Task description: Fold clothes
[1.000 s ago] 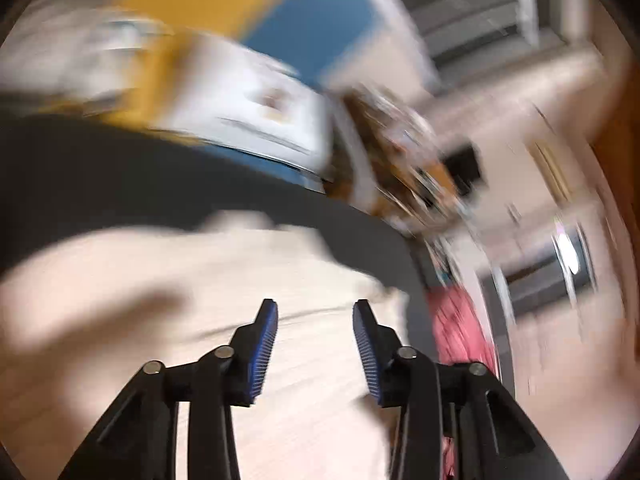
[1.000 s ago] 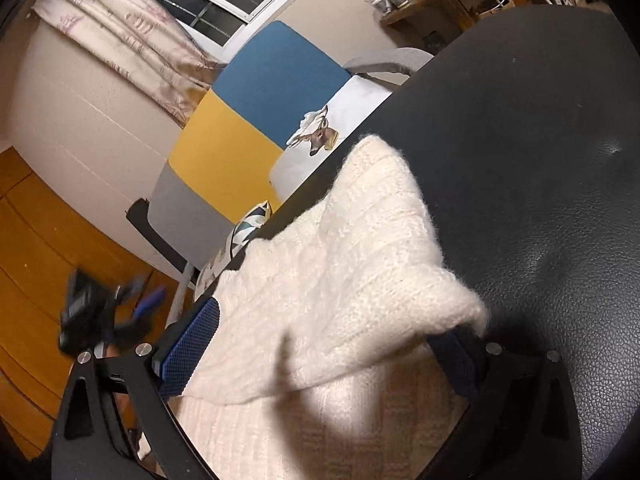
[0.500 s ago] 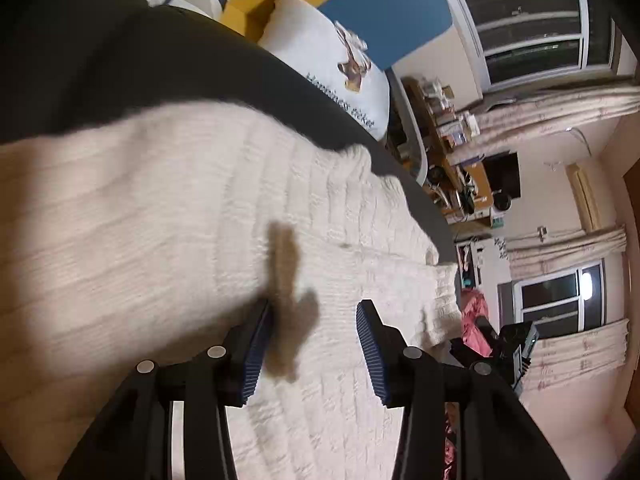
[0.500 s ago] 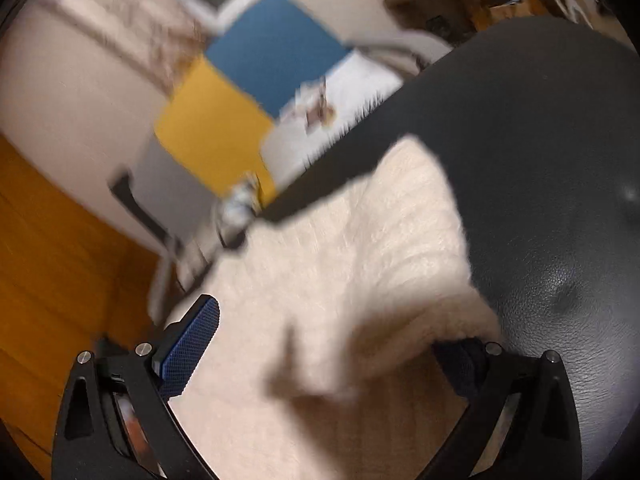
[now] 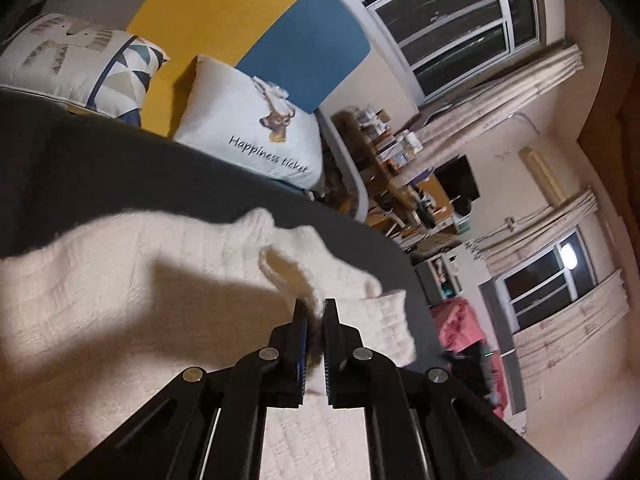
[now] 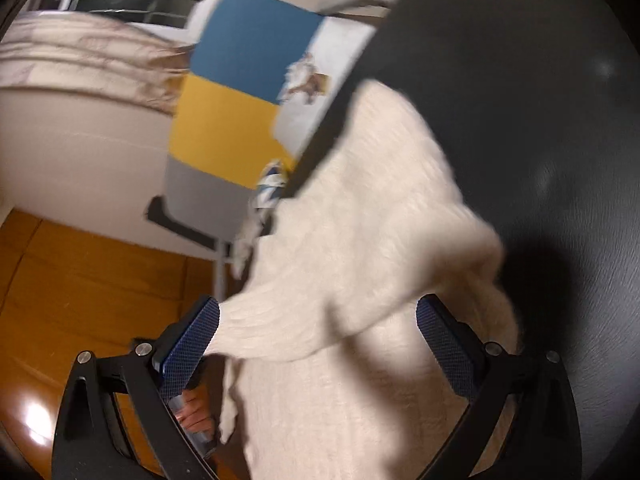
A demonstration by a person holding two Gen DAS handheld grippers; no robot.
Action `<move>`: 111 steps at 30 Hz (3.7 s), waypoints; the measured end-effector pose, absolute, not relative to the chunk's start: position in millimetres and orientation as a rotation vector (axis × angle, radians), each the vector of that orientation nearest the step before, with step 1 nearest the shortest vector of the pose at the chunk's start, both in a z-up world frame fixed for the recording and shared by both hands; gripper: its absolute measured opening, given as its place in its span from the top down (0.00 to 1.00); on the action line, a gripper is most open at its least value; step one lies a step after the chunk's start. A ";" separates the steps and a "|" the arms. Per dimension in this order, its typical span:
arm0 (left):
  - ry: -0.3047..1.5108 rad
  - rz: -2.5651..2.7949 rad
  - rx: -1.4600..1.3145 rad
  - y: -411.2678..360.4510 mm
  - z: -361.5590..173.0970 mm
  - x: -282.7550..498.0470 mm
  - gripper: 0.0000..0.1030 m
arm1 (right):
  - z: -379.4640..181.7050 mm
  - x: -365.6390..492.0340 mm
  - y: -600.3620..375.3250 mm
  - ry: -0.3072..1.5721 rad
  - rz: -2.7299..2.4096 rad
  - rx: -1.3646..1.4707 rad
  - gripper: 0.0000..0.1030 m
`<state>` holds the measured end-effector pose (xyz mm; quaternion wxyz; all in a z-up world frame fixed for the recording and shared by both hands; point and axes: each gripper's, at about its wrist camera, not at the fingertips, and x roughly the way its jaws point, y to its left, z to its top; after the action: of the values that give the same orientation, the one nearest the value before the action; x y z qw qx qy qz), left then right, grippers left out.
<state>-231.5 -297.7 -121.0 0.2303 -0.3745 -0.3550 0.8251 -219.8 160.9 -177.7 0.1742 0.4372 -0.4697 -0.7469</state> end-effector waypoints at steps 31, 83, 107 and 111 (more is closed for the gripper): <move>-1.020 2.389 -1.086 -318.9 -150.4 -211.7 0.95 | -143.7 -275.8 43.6 0.189 -2.496 1.467 0.02; -0.656 2.242 -1.197 -98.6 -205.0 -288.1 0.88 | -175.3 -235.3 166.7 -1.164 -2.462 1.015 0.09; -0.740 2.209 -1.161 -109.6 -209.6 -285.8 0.88 | -139.1 -354.8 111.1 0.044 -2.151 1.559 0.18; -0.739 2.204 -1.172 -108.5 -207.7 -286.9 0.88 | -125.3 -288.9 83.0 0.294 -2.216 1.215 0.18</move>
<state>-286.9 -108.5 -207.7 0.2661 -0.4340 -0.2736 0.8161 -288.9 83.0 -125.3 0.2942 0.4563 0.1104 -0.8325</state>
